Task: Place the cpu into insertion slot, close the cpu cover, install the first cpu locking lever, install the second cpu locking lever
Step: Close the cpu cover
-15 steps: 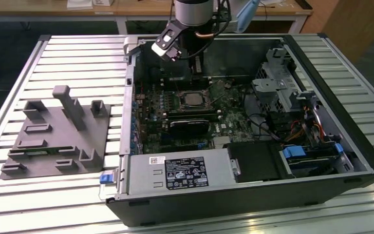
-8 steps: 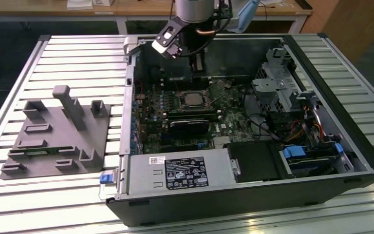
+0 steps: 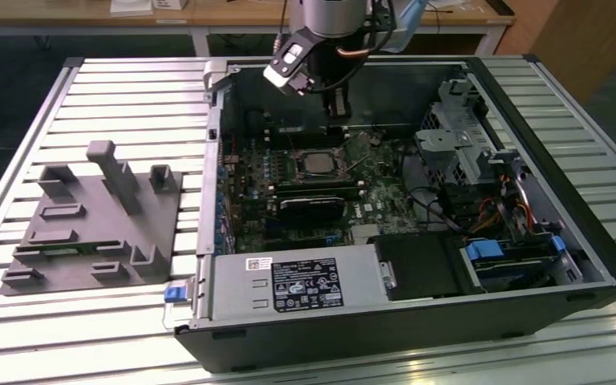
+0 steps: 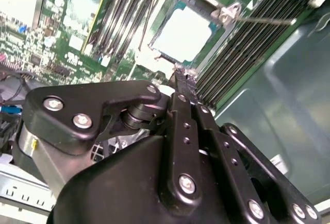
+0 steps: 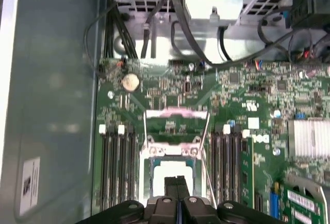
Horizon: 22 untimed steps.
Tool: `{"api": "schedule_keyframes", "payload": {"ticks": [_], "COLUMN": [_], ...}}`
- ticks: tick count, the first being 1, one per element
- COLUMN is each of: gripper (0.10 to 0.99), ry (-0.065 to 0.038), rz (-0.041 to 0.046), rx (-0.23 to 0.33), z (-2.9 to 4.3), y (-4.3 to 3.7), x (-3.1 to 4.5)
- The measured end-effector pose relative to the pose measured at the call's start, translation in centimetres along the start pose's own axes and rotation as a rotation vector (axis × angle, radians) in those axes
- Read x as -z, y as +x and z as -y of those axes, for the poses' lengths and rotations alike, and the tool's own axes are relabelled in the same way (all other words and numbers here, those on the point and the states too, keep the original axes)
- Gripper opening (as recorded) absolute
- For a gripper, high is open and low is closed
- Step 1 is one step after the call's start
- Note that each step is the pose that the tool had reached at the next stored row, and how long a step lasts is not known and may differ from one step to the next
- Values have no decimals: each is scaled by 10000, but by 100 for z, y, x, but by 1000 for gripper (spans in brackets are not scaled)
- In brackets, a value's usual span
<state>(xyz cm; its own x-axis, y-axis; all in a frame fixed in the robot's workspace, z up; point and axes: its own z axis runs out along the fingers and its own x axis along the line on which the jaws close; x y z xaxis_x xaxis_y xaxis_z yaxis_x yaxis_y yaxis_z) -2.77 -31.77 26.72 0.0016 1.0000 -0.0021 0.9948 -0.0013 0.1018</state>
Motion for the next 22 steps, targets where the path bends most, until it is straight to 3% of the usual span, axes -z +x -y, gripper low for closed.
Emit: {"api": "schedule_keyframes", "payload": {"ticks": [18,22], "gripper": [106,106], "ry": [28,37], "rz": [-2,13], "rx": [-1,1], "z": [-614,-699], "y": [8,12], "x": [-65,-76]}}
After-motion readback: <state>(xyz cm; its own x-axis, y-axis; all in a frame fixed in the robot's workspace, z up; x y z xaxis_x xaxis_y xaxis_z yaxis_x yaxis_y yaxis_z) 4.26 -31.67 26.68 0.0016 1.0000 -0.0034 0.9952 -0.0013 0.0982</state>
